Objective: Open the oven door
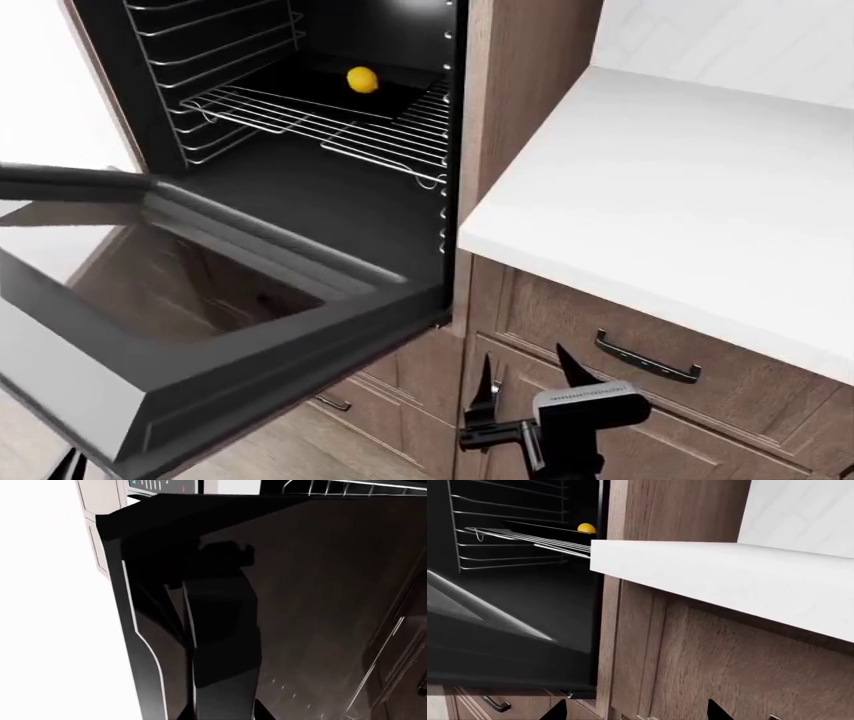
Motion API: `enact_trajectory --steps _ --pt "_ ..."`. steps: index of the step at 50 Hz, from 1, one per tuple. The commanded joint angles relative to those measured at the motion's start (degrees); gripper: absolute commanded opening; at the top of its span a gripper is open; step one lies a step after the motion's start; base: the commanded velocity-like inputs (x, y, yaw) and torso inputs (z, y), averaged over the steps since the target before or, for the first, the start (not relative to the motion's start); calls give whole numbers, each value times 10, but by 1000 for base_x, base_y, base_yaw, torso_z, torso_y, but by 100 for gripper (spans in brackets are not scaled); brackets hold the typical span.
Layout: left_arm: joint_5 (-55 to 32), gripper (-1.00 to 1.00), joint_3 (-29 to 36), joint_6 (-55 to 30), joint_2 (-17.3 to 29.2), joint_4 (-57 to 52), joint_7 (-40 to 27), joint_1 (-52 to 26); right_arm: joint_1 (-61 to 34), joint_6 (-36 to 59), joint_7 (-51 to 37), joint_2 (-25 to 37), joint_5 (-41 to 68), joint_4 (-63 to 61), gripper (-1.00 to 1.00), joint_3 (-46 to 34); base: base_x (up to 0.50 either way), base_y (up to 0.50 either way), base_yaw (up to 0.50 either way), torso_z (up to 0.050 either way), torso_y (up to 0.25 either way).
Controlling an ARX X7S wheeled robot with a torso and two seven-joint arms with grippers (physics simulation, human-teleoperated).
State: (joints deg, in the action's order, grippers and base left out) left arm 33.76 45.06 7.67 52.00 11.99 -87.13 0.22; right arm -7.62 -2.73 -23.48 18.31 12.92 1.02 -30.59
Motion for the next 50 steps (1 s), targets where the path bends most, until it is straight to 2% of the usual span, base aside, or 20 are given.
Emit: enact_trajectory --steps 1,11,23,30,41,45,50 --pt "14 -100 -107 57 -33 114 -25 3 -1 -4 0 0 -1 4 100 -3 -3 5 5 0 0" --pt "63 -100 -160 112 -75 181 -25 2 -2 -9 0 0 -3 8 100 -5 -3 5 5 0 0" --pt "156 -100 -258 203 -136 283 -27 -11 -1 -10 -2 1 -4 7 100 -7 -2 6 3 0 0" --pt "258 -100 -362 270 -180 345 -28 -24 -2 -12 -2 1 -4 10 100 -8 1 8 2 0 0" --pt "508 -100 -618 392 -254 391 -29 -41 -2 -17 -3 1 -4 10 100 -9 2 8 1 0 0" --pt "545 -100 -660 410 -267 386 -29 -38 -2 -18 -4 1 -5 9 100 -10 2 8 1 0 0" --pt "560 -100 -677 413 -276 376 -29 -32 -2 -16 -5 2 -6 7 100 -11 -1 6 2 0 0"
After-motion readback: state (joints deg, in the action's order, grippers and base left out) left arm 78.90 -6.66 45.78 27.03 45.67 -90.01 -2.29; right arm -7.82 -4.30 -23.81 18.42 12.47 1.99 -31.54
